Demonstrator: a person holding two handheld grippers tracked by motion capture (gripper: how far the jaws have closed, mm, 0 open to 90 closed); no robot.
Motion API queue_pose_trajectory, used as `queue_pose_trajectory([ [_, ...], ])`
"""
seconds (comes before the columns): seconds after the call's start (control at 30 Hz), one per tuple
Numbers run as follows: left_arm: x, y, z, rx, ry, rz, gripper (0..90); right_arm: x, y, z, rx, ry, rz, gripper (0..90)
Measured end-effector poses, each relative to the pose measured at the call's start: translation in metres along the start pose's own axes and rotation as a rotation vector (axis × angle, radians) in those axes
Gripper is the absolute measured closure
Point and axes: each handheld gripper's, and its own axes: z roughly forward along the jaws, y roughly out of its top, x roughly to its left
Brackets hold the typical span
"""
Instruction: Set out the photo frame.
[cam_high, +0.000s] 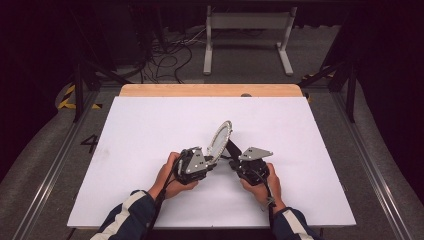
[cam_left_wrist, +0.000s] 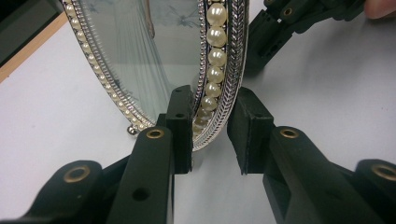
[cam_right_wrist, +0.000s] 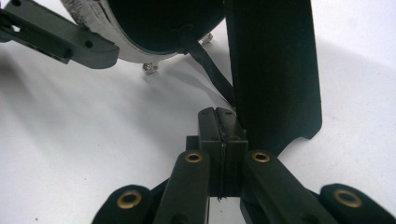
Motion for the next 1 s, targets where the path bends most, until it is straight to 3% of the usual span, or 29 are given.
queue_pose_trajectory([
  [0.33, 0.003, -0.002, -0.004, -0.02, -0.04, -0.032, 72.3, -0.004, -0.001, 0.0, -0.012, 0.002, 0.011, 90.0],
  [0.5, 0.006, -0.009, -0.017, -0.04, -0.046, -0.058, 71.1, -0.004, -0.001, -0.001, -0.024, 0.011, 0.015, 89.8],
  [0.67, 0.012, -0.027, -0.036, -0.048, -0.067, -0.126, 67.6, 0.004, 0.001, -0.004, -0.045, 0.036, -0.004, 85.3],
  [0.8, 0.01, -0.044, -0.052, -0.023, -0.062, -0.124, 63.6, 0.016, 0.003, -0.003, -0.06, 0.046, -0.031, 74.7],
  [0.93, 0.009, -0.056, -0.062, 0.001, -0.057, -0.141, 57.7, 0.024, 0.004, -0.001, -0.065, 0.049, -0.035, 70.6],
  [1.0, 0.009, -0.065, -0.069, 0.014, -0.047, -0.152, 48.9, 0.03, 0.006, 0.0, -0.085, 0.043, -0.04, 66.4],
])
